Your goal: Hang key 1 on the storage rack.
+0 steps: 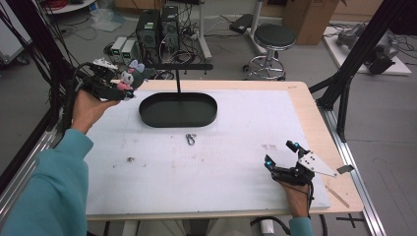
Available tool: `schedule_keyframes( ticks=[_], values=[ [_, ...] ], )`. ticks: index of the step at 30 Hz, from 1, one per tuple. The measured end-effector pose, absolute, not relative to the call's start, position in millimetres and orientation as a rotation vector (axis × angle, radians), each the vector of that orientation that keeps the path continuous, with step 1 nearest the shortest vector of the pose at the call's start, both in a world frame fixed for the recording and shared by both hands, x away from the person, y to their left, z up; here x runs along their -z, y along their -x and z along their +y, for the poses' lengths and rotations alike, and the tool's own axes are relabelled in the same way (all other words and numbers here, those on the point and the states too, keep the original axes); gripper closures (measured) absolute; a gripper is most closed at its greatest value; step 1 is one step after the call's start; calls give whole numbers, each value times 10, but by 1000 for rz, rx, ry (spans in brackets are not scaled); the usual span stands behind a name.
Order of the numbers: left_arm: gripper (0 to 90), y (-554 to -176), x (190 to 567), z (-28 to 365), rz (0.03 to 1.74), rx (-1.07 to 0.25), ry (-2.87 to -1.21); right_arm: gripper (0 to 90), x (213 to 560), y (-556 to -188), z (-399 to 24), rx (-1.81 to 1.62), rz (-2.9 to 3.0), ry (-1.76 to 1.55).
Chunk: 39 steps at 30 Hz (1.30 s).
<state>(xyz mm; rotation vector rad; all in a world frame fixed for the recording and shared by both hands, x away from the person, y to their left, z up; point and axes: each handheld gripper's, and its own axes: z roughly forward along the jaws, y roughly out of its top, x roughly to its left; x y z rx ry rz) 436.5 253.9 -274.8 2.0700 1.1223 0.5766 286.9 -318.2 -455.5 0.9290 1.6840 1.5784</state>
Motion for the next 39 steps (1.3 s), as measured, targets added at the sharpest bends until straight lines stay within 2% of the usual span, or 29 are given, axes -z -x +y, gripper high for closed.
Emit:
schedule_keyframes(
  ticks=[39],
  values=[
    [538,-4646,2725,2433,1209,-605,-2021,19,4556,-2868,-3185,-1580,1682,-931]
  ],
)
